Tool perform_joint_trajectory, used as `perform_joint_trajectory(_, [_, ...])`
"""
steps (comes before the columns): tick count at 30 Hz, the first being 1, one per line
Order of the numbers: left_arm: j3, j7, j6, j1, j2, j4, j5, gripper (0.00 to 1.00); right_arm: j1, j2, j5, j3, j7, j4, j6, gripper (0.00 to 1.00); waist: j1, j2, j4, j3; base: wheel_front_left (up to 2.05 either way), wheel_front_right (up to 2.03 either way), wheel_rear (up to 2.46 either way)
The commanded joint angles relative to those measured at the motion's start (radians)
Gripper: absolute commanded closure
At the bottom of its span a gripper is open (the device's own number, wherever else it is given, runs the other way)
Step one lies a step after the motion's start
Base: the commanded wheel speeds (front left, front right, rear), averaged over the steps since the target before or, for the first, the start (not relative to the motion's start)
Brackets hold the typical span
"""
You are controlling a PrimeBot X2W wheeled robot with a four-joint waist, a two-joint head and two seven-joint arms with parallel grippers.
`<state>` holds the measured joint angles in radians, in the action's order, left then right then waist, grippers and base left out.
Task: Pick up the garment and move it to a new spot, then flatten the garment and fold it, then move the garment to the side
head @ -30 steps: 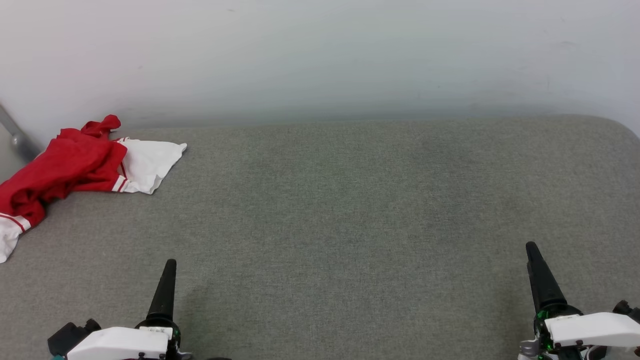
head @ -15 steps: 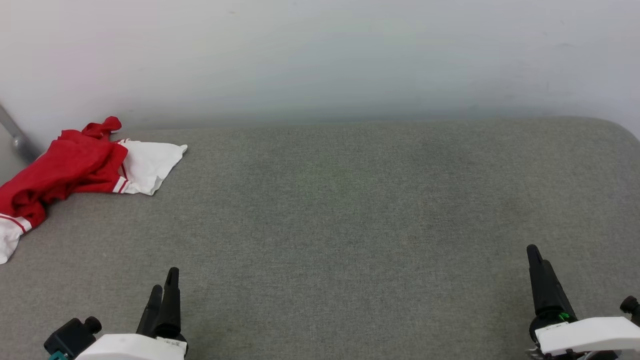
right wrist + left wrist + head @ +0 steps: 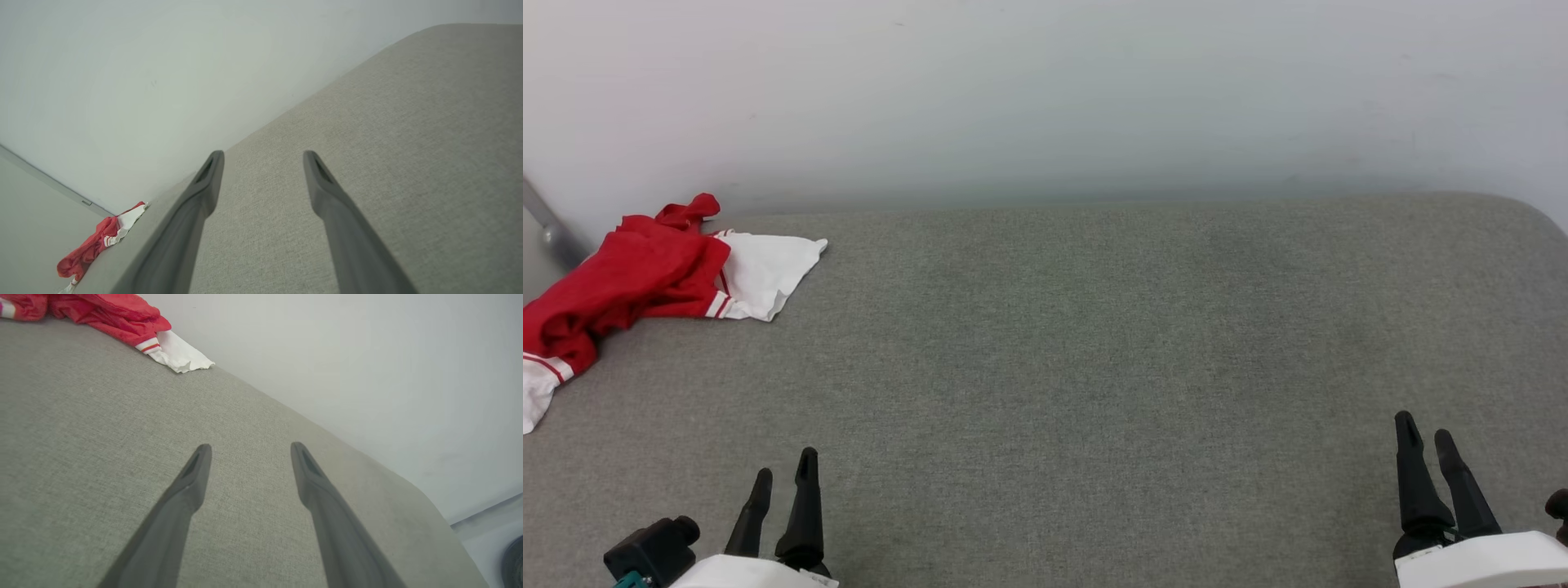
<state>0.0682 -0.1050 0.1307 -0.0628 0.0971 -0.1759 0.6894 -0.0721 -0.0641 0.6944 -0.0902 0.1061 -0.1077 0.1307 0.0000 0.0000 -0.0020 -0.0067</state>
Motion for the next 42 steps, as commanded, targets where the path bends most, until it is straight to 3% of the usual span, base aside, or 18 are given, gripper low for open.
perform_joint_trajectory(1, [-0.007, -0.012, 0.0, -0.005, 0.016, 0.013, -0.054, 0.0, -0.006, -0.007, -0.052, -0.004, 0.011, 0.018, 0.0, 0.0, 0.0, 0.0, -0.001, 0.0, 0.0, 0.0, 0.0])
perform_joint_trajectory(19, [-0.004, -0.058, -0.008, -0.034, 0.016, -0.002, -0.238, 0.0, -0.041, -0.011, -0.291, -0.003, 0.057, 0.048, 0.0, 0.0, 0.0, 0.0, -0.015, 0.002, 0.0, 0.0, 0.0])
perform_joint_trajectory(42, [0.058, -0.111, -0.001, -0.058, 0.0, -0.007, -0.42, 0.0, -0.077, -0.01, -0.511, -0.023, 0.109, 0.079, 0.0, 0.0, 0.0, 0.0, -0.031, 0.0, 0.0, 0.0, 0.0])
